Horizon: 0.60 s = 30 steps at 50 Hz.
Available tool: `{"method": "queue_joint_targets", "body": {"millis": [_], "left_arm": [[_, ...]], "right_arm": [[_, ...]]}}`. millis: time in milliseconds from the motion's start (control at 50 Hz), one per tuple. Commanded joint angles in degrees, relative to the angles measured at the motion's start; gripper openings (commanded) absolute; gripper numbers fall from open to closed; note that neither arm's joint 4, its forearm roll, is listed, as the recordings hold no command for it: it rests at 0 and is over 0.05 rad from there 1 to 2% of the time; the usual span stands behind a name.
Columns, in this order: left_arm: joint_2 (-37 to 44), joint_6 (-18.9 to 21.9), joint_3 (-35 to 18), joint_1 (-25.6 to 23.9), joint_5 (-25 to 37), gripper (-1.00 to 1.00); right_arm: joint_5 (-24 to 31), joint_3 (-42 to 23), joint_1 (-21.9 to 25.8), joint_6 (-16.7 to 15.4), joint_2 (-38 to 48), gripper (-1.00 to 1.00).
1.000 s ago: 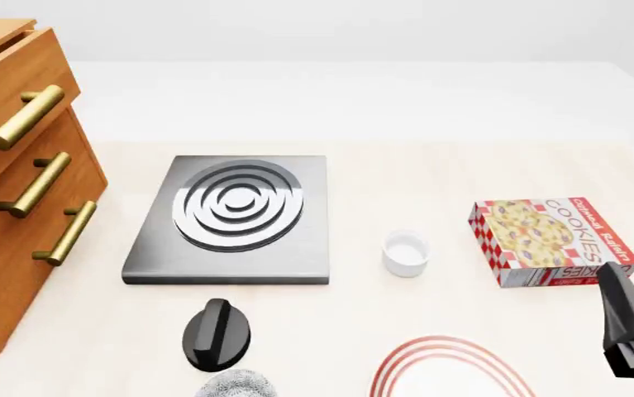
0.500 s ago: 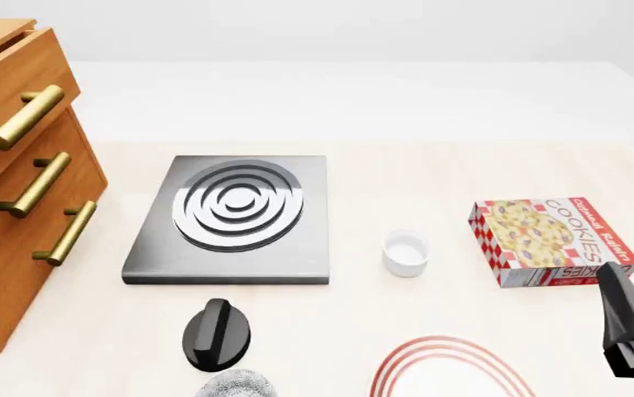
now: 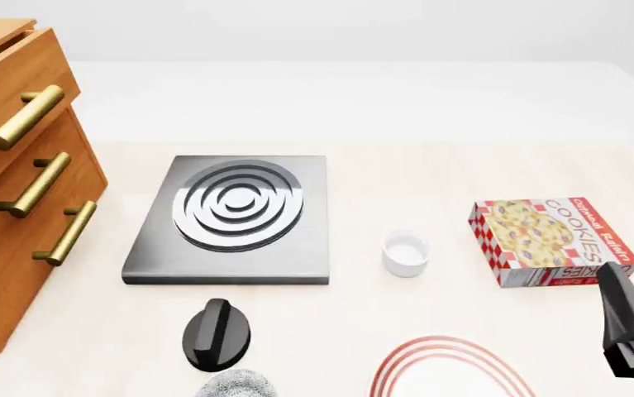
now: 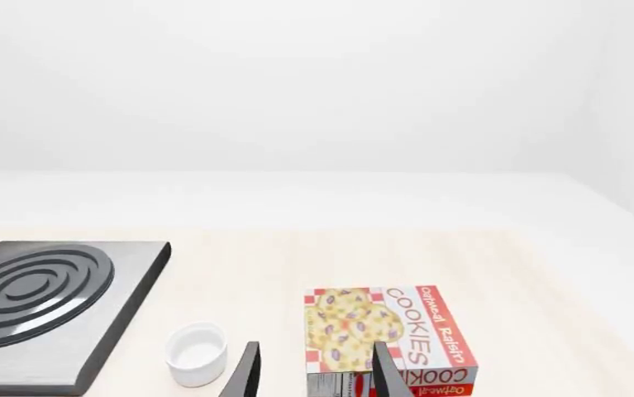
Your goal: Pick the akita bowl on the wooden cabinet and place it on the plate.
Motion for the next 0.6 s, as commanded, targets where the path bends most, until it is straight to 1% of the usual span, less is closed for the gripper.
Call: {"method": "queue_joint_targets", "body": {"millis": [20, 220, 600], "left_arm": [[2.50, -2.14, -1.68, 0.21, 0.47, 1.00], [3.62, -3.49, -1.77, 0.60, 0.11, 1.00], [5.08, -4.51, -1.09, 1.98, -0.74, 1.00]], "right_arm": [[0.00, 0.00, 0.00, 0.00, 0.00, 1.00], [0.00, 0.00, 0.00, 0.00, 0.00, 1.00], [0.00, 0.00, 0.00, 0.00, 0.00, 1.00]]}}
